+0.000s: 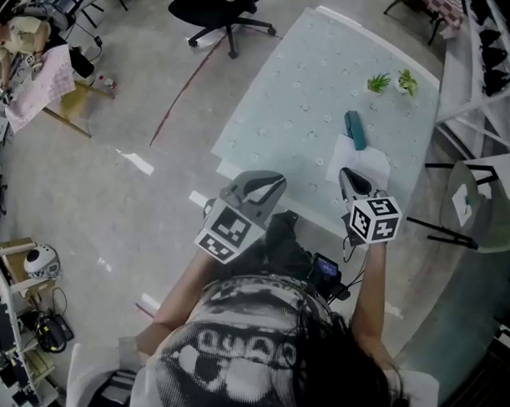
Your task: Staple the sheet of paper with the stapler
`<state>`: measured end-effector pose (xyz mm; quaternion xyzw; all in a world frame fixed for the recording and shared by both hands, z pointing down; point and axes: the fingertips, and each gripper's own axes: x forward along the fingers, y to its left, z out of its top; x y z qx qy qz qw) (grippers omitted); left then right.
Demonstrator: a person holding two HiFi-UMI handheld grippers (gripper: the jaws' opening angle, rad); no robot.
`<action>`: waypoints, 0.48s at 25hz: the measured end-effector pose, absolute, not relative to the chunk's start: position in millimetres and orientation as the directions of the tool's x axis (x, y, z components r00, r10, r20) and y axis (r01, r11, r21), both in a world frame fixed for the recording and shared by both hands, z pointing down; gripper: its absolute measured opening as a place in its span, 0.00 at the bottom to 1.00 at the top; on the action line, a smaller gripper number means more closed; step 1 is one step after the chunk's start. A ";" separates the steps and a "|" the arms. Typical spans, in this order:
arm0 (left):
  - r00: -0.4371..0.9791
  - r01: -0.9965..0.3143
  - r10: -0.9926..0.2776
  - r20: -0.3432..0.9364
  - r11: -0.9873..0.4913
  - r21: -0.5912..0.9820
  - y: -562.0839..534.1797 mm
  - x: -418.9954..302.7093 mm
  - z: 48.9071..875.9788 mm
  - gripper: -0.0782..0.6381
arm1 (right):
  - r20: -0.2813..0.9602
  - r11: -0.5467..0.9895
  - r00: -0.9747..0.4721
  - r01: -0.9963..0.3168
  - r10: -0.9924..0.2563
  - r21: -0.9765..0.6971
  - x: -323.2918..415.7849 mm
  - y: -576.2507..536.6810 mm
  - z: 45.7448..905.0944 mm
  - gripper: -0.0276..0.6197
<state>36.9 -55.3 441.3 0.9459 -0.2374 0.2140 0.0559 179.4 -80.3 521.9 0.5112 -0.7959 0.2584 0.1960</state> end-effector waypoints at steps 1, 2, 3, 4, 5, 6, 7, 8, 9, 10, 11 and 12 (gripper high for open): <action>0.798 -0.468 -0.423 0.429 -0.884 0.001 -49.2 32.8 441.3 0.12 | 0.563 0.335 -0.397 -0.917 -0.725 -0.214 172.0 -72.4 519.1 0.03; 0.801 -0.464 -0.420 0.427 -0.886 -0.001 -42.5 28.0 441.1 0.12 | 0.551 0.327 -0.392 -0.920 -0.737 -0.217 164.1 -64.2 516.3 0.03; 0.803 -0.461 -0.417 0.426 -0.887 0.000 -35.1 22.7 440.8 0.12 | 0.540 0.319 -0.387 -0.922 -0.747 -0.220 155.7 -55.6 513.4 0.03; 0.805 -0.458 -0.414 0.424 -0.889 0.001 -27.3 17.2 440.6 0.12 | 0.528 0.313 -0.384 -0.923 -0.757 -0.222 147.0 -46.9 510.1 0.03; 0.807 -0.455 -0.411 0.424 -0.890 0.003 -19.4 11.8 440.8 0.12 | 0.515 0.311 -0.383 -0.924 -0.767 -0.223 138.1 -38.3 506.4 0.03; 0.809 -0.452 -0.409 0.424 -0.892 0.004 -11.8 6.6 441.5 0.12 | 0.499 0.312 -0.383 -0.924 -0.777 -0.222 129.1 -30.4 502.6 0.03; 0.810 -0.450 -0.406 0.424 -0.893 0.004 -4.7 1.5 442.9 0.12 | 0.482 0.318 -0.384 -0.923 -0.787 -0.217 120.1 -23.0 499.3 0.03; 0.810 -0.448 -0.404 0.424 -0.894 0.005 1.9 -3.6 444.8 0.12 | 0.466 0.325 -0.387 -0.922 -0.796 -0.210 110.9 -15.9 496.8 0.03; 0.811 -0.447 -0.403 0.425 -0.894 0.006 8.2 -8.8 446.8 0.12 | 0.452 0.333 -0.390 -0.921 -0.802 -0.202 101.7 -8.9 494.8 0.03; 0.811 -0.447 -0.402 0.425 -0.894 0.007 14.2 -13.8 448.7 0.12 | 0.441 0.342 -0.393 -0.919 -0.807 -0.194 92.6 -1.7 493.2 0.02; 0.811 -0.447 -0.402 0.424 -0.894 0.008 19.9 -18.5 450.1 0.12 | 0.432 0.351 -0.398 -0.917 -0.809 -0.188 84.0 5.5 491.6 0.02; 0.812 -0.448 -0.403 0.422 -0.894 0.008 25.0 -22.6 451.2 0.12 | 0.425 0.361 -0.404 -0.915 -0.810 -0.182 76.0 12.5 490.0 0.02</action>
